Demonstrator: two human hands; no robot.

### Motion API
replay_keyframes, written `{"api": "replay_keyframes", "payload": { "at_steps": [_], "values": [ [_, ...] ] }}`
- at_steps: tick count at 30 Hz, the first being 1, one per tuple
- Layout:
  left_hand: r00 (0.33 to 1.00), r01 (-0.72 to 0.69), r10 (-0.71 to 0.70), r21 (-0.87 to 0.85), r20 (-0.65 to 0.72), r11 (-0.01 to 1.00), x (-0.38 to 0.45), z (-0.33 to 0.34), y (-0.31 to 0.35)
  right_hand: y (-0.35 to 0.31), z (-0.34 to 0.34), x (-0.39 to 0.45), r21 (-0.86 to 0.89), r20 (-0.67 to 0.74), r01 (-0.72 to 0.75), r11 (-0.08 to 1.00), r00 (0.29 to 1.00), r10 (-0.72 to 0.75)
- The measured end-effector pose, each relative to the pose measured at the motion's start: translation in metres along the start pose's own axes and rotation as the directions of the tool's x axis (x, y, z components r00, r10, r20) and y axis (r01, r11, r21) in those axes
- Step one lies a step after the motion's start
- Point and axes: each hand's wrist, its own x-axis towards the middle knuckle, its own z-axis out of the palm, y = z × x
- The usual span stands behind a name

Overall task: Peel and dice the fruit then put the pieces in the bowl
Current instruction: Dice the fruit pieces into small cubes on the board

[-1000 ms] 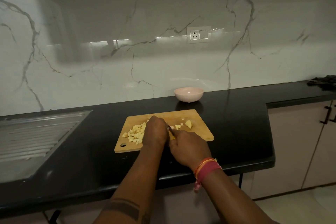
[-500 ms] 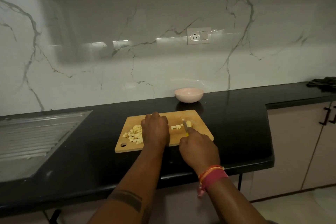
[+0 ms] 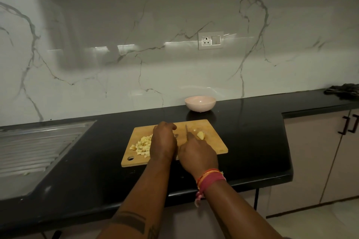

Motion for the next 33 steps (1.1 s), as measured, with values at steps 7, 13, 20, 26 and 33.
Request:
{"api": "replay_keyframes", "payload": {
  "at_steps": [7,13,20,26,33],
  "values": [
    [0.999,0.027,-0.029,-0.109,-0.02,0.994,-0.003,-0.001,0.002,-0.002,-0.004,0.009,-0.146,0.053,-0.04,0.989,0.997,0.048],
    [0.993,0.065,-0.082,-0.184,-0.083,0.981,-0.006,-0.007,0.004,0.002,0.0,0.003,-0.072,-0.016,-0.037,0.997,0.999,0.036],
    [0.999,0.036,-0.035,-0.234,0.007,0.972,-0.007,-0.01,0.007,-0.002,-0.003,-0.003,-0.104,0.065,0.119,0.987,0.991,-0.113],
    [1.0,0.026,-0.029,-0.26,-0.01,0.965,-0.007,-0.009,0.005,0.007,-0.003,-0.003,-0.001,-0.014,0.061,0.998,0.998,-0.061],
    [0.989,-0.149,0.149,-0.144,-0.011,0.978,-0.007,-0.002,0.011,0.016,-0.012,-0.004,0.188,-0.098,-0.053,0.981,0.992,0.073]
  ]
}}
